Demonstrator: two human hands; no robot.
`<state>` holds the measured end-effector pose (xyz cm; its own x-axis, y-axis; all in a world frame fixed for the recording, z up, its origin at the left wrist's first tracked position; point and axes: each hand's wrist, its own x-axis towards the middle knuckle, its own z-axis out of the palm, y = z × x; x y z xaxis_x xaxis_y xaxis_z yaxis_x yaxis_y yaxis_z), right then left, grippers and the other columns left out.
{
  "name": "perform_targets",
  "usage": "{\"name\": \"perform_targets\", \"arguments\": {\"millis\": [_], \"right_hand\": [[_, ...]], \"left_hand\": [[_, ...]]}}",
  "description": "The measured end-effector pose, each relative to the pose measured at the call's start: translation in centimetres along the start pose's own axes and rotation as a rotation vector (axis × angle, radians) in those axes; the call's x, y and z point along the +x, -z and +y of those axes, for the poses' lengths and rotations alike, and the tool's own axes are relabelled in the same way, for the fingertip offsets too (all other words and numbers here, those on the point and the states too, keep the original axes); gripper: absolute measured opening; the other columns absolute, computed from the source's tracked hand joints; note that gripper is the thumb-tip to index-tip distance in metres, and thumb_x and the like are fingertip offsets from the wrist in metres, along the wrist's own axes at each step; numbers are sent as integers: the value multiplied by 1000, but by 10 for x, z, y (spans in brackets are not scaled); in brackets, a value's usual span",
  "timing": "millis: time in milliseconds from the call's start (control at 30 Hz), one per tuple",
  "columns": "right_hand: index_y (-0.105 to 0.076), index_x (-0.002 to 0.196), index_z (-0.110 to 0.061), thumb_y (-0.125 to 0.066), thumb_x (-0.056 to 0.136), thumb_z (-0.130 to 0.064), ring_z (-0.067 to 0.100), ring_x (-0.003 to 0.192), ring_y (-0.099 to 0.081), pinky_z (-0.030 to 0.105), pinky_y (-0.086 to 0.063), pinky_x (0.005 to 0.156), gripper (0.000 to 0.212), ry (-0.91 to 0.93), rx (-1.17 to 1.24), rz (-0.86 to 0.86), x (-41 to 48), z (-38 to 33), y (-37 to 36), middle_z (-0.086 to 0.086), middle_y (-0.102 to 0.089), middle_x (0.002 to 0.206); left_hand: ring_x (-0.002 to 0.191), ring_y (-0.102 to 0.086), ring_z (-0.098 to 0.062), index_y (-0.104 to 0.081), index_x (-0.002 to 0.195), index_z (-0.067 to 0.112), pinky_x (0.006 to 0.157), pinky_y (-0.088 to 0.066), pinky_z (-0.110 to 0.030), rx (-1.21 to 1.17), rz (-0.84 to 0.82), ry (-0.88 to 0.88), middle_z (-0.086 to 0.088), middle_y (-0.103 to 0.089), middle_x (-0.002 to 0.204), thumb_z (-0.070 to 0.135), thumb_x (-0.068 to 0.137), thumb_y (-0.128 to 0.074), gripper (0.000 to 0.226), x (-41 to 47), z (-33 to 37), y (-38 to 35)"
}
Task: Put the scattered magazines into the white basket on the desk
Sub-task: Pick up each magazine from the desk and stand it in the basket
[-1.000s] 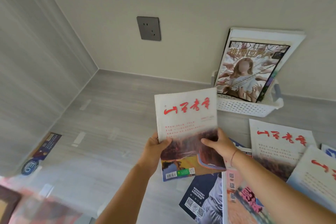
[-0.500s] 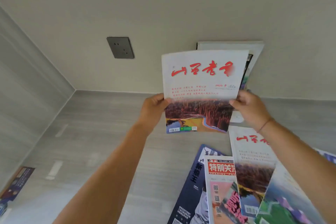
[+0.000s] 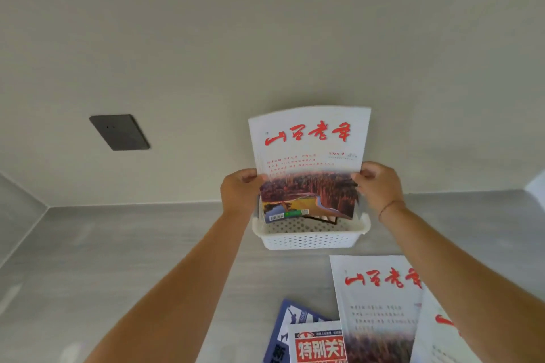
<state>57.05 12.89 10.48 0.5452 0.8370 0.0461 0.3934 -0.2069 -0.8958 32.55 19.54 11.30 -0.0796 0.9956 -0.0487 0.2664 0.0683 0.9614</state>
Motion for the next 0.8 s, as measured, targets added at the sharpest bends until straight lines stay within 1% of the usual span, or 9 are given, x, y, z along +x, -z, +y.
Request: {"name": "perform_targets", "arguments": {"millis": [67, 200, 233, 300, 367, 467, 533, 700, 800], "right_hand": [[-67, 80, -19, -61, 84, -13, 21, 73, -64, 32, -54, 73, 10, -30, -18, -1, 5, 12, -6, 2, -68, 79], [-65, 84, -15, -60, 85, -13, 21, 79, -63, 29, -48, 73, 6, -88, -21, -10, 14, 31, -15, 4, -70, 86], [-65, 91, -14, -61, 85, -13, 20, 83, -62, 28, -46, 76, 7, -103, -2, -13, 16, 34, -17, 4, -69, 92], [-62, 104, -13, -63, 84, -14, 20, 91, -61, 28, -44, 81, 19, -129, 21, 1, 21, 37, -17, 1, -66, 98], [-62, 105, -14, -63, 85, -16, 21, 93, -60, 29, -44, 82, 20, -126, -14, 21, 25, 39, -17, 0, -66, 100], [-66, 99, -12, -60, 86, -15, 17, 86, -58, 28, -45, 81, 15, -93, -82, 23, 27, 40, -19, 5, -70, 101], [-67, 99, -12, -60, 87, -15, 16, 85, -57, 29, -46, 82, 15, -89, -99, 28, 28, 40, -20, 7, -71, 102], [-66, 100, -12, -59, 87, -16, 17, 87, -59, 29, -47, 82, 16, -85, -105, 15, 26, 40, -20, 7, -71, 104], [-65, 103, -11, -58, 87, -18, 22, 94, -61, 32, -47, 84, 18, -80, -120, 14, 23, 38, -20, 8, -70, 107]], "left_hand": [[56, -62, -3, -74, 73, 20, 53, -51, -18, 30, -3, 16, 4, -72, 71, 15, 77, -71, 7, 7, -12, -9], [65, -62, -5, -67, 72, 27, 55, -44, -18, 109, 56, 50, 3, -72, 81, 22, 78, -72, 9, 19, -26, -24], [68, -62, -6, -66, 78, 26, 58, -44, -19, 115, 79, 52, 4, -72, 84, 24, 78, -72, 7, 22, -28, -27], [78, -61, -11, -64, 101, 20, 70, -47, -22, 128, 112, 42, 6, -68, 93, 26, 77, -72, 25, 25, -29, -32], [84, -61, -13, -64, 111, 18, 78, -49, -27, 146, 95, 19, 7, -67, 97, 26, 80, -69, 32, 27, -29, -36], [70, -61, -4, -71, 94, 21, 61, -47, -20, 172, 72, -45, 5, -73, 90, 21, 85, -62, 13, 24, -27, -43], [67, -59, -2, -71, 91, 20, 55, -41, -16, 176, 88, -53, 6, -71, 85, 20, 86, -60, 12, 22, -27, -45], [72, -61, -11, -71, 93, 19, 59, -47, -20, 152, 58, -28, 9, -66, 82, 21, 87, -60, 12, 20, -26, -44], [74, -61, -16, -63, 79, 28, 64, -51, -27, 186, 29, -37, 12, -64, 78, 23, 87, -60, 10, 19, -26, -41]]}}
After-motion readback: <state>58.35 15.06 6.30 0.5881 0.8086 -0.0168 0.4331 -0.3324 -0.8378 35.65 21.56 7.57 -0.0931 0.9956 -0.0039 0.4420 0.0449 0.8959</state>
